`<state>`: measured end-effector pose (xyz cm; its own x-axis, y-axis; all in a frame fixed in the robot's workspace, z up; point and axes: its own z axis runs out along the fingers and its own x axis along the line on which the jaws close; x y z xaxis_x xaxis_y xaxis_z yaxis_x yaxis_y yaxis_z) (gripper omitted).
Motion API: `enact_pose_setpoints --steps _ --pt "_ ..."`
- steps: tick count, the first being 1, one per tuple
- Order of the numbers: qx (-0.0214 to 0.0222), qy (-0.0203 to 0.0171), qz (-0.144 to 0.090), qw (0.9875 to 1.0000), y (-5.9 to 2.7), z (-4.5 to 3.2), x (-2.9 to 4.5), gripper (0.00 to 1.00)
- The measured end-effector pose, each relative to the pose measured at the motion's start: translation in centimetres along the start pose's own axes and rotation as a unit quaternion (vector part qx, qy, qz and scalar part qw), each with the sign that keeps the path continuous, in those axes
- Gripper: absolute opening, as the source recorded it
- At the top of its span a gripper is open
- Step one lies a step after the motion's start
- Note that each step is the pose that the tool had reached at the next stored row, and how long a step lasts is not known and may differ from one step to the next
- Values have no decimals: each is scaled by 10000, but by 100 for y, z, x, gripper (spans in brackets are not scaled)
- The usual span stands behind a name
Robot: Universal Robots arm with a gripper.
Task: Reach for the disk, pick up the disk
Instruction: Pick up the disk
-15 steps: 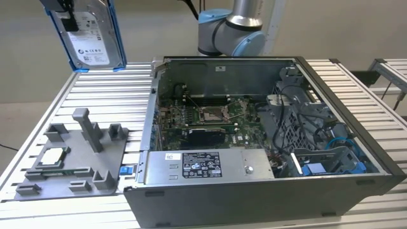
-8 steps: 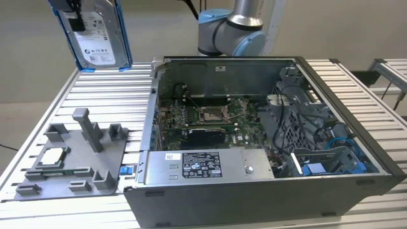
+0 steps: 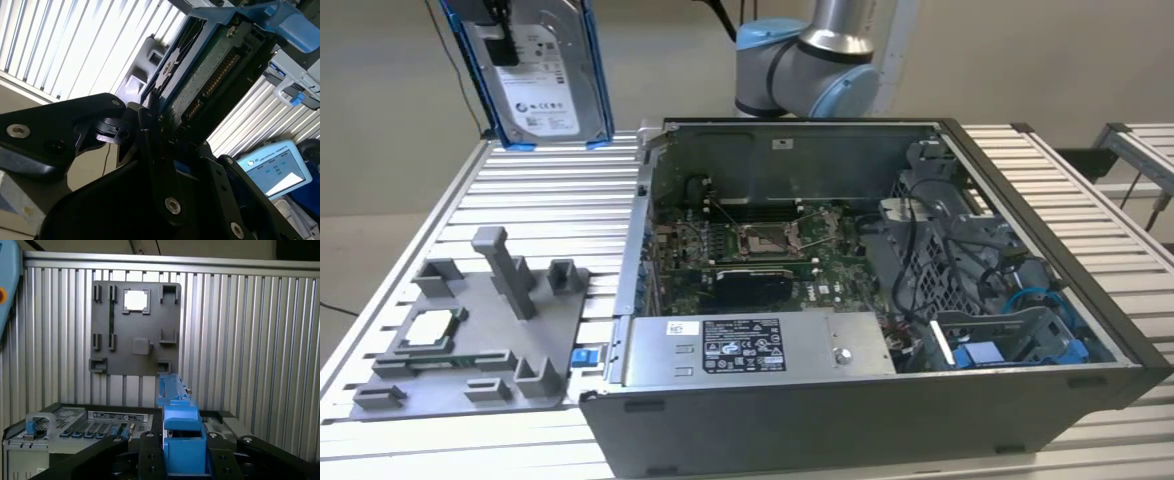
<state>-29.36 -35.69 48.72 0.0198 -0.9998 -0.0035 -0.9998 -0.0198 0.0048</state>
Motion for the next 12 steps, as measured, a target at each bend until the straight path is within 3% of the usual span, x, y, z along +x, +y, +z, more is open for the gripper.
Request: enact_pose_setpoints --steps 12 --pt "0 0 0 10000 -255 -2 5 0"
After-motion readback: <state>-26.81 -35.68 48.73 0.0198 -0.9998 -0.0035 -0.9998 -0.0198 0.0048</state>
